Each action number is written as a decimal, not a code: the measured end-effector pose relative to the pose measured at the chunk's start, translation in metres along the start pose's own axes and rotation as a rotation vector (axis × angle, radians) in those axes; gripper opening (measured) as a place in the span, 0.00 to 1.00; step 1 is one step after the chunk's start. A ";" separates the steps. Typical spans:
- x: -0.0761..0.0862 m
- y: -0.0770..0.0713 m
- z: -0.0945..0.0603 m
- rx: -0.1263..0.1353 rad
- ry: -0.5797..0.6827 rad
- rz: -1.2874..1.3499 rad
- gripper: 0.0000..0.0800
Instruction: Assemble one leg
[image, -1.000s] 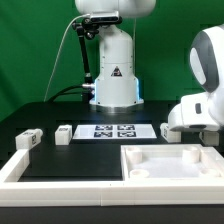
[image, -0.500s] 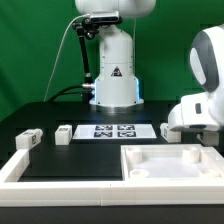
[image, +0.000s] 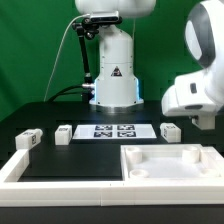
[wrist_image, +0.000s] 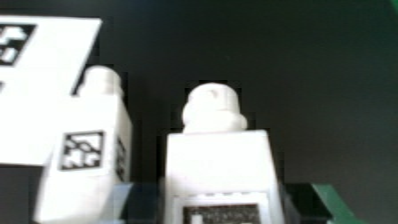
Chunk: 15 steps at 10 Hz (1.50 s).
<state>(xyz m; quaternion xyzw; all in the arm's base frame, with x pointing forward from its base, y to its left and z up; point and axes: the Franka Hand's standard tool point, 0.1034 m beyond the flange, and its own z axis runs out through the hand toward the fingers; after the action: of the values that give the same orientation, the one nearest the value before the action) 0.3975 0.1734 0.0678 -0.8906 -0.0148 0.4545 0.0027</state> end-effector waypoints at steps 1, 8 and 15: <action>-0.007 0.002 -0.013 0.001 0.029 0.002 0.36; 0.022 0.005 -0.024 0.040 0.565 -0.050 0.36; -0.001 0.061 -0.066 0.043 1.058 -0.038 0.36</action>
Offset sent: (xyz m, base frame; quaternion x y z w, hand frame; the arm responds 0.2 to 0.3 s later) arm 0.0000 0.0000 0.0000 0.0000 0.1593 0.0000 0.9872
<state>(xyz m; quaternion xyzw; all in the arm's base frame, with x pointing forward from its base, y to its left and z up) 0.4517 0.1127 0.1059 -0.9976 -0.0183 -0.0570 0.0361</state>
